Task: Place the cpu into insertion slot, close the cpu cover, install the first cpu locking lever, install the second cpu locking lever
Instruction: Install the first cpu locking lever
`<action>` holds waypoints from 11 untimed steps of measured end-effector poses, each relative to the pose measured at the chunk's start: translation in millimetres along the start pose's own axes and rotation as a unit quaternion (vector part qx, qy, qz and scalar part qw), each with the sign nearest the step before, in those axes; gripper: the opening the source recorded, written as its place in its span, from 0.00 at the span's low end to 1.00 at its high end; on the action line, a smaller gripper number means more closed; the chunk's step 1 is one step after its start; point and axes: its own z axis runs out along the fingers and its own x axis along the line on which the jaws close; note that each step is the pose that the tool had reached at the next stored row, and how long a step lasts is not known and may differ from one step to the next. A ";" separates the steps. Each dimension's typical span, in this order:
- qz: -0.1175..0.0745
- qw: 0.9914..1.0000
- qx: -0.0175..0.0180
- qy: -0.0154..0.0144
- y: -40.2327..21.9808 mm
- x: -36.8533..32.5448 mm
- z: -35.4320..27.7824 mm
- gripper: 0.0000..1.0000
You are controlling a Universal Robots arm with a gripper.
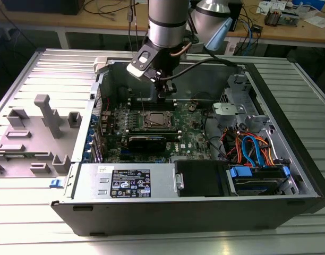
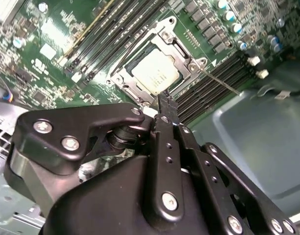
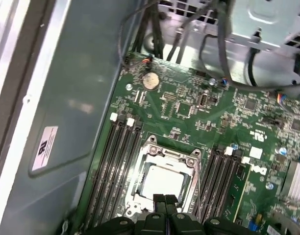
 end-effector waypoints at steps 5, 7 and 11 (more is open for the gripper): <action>-0.049 0.999 0.001 0.000 0.0 0.0 0.0 0.11; -0.066 0.998 0.002 0.000 0.0 0.0 0.0 0.11; -0.092 0.996 0.003 0.000 0.0 0.0 0.0 0.11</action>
